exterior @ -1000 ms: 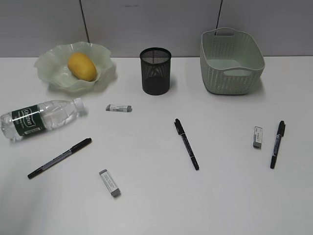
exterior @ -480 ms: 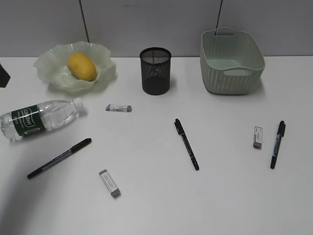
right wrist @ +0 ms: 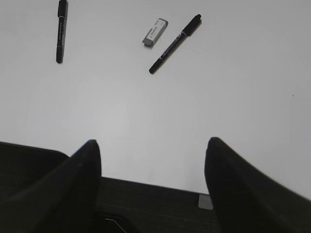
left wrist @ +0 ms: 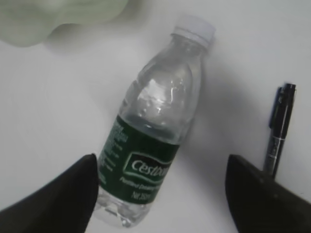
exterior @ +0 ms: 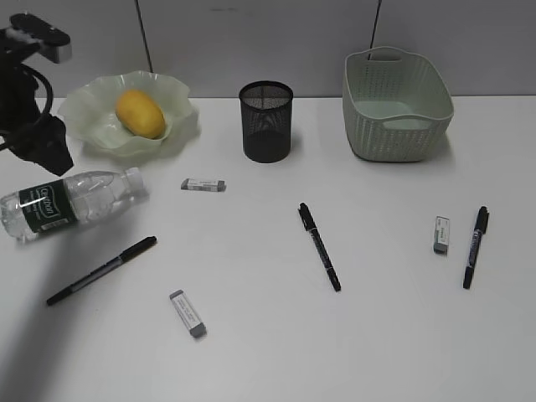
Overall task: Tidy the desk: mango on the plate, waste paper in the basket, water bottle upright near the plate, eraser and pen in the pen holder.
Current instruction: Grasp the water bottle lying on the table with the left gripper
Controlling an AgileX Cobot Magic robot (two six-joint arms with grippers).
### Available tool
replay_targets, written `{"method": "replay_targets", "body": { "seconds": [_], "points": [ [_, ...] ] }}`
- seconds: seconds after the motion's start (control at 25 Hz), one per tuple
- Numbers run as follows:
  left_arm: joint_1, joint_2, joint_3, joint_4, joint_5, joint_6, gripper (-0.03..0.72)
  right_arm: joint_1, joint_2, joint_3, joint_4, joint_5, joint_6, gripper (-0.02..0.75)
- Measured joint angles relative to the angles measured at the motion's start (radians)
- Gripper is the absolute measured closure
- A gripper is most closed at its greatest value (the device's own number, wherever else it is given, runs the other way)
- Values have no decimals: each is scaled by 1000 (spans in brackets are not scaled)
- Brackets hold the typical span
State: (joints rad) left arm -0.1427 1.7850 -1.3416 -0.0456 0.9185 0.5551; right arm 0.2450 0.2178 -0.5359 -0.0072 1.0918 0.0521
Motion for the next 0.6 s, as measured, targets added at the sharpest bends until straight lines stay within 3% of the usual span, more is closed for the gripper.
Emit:
{"method": "replay_targets", "body": {
  "seconds": [0.2,0.4,0.6],
  "points": [
    [0,138,-105,-7,33,39,7,0,0,2,0,0,0,208],
    [-17,212,-139,-6,44,178,3,0,0,7,0,-1,0,208],
    [-38,275,-145,37,34,231,3,0,0,7,0,-1,0,208]
  ]
}}
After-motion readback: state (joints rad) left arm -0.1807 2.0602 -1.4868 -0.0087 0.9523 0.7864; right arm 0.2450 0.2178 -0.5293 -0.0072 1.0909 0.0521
